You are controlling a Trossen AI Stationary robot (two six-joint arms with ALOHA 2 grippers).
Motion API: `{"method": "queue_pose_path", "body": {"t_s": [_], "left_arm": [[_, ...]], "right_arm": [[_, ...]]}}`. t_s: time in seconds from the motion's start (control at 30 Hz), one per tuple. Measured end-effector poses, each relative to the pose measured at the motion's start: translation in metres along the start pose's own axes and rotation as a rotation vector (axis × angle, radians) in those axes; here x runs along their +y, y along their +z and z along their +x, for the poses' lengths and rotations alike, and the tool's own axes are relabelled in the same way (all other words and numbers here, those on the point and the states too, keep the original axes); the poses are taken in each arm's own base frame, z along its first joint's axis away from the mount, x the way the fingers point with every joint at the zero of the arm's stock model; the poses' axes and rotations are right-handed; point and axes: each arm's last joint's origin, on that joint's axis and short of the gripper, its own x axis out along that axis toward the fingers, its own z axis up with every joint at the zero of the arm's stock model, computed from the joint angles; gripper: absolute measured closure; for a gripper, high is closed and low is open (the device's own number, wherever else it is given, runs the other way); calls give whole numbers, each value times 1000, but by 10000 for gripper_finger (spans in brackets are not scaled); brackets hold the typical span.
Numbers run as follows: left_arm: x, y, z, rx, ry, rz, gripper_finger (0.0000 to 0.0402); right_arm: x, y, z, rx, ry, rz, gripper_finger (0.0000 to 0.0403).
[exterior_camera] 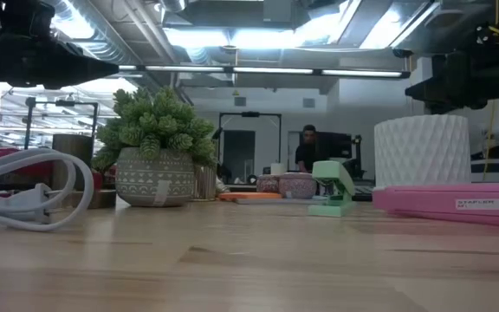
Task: Screw lightbulb
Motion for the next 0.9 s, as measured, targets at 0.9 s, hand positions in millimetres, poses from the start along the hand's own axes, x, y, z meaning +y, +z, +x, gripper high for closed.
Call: {"method": "queue_pose_path", "body": {"t_s": [0.9], "left_arm": [[0,0,0,1,7,-97,402]], "right_arm": [[1,0,0,-4,33,1,210]]}}
